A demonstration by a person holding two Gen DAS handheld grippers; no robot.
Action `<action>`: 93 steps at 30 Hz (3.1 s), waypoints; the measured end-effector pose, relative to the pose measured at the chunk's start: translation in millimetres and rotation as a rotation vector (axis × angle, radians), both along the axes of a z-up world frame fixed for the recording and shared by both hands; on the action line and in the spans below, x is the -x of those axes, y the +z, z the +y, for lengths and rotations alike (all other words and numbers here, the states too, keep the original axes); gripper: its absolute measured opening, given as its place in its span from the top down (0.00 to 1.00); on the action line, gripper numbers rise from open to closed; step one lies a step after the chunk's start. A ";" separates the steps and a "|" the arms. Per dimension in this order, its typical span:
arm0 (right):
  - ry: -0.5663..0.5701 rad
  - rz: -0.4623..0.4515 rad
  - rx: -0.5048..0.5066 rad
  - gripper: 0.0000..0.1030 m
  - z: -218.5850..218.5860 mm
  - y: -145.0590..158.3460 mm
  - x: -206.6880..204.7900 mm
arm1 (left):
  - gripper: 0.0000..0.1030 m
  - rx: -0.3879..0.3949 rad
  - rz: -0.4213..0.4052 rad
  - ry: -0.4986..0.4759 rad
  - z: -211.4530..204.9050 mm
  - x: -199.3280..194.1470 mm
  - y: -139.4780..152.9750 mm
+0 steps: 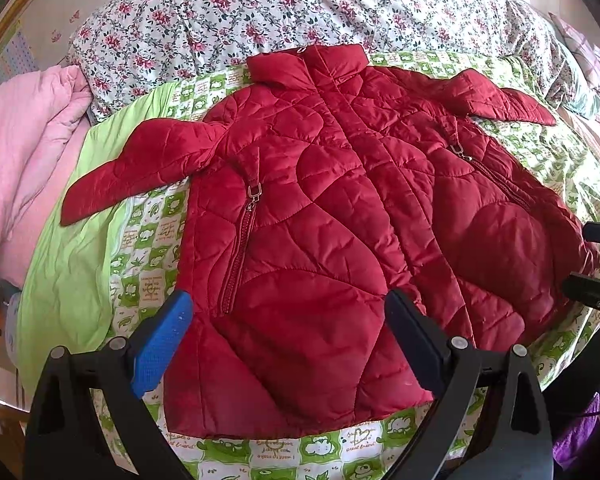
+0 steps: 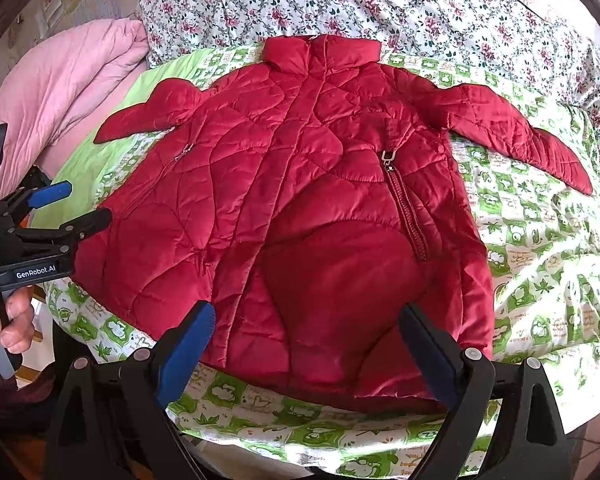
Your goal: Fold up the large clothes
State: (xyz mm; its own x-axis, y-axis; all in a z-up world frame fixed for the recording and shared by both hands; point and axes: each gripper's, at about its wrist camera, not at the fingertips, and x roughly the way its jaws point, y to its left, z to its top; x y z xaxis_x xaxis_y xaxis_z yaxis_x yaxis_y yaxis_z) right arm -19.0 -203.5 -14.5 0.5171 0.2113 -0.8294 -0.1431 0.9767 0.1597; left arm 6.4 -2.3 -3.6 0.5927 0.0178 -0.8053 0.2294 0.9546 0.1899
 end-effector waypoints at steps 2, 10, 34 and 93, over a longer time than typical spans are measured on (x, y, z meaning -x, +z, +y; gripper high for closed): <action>-0.001 -0.006 -0.006 0.08 -0.5 1.9 0.1 | 0.05 0.001 0.005 0.001 0.4 -1.0 0.4; 0.003 -0.014 0.026 0.08 1.6 1.9 -2.5 | 0.05 0.019 -0.008 0.003 -0.3 -3.0 0.6; 0.010 -0.022 0.008 0.08 1.2 2.8 -9.4 | 0.05 0.055 -0.023 0.002 3.8 -10.4 1.8; -0.977 -0.114 -0.513 0.52 -428.2 -107.0 -203.4 | 0.05 0.230 0.071 0.003 -4.2 -156.0 -41.3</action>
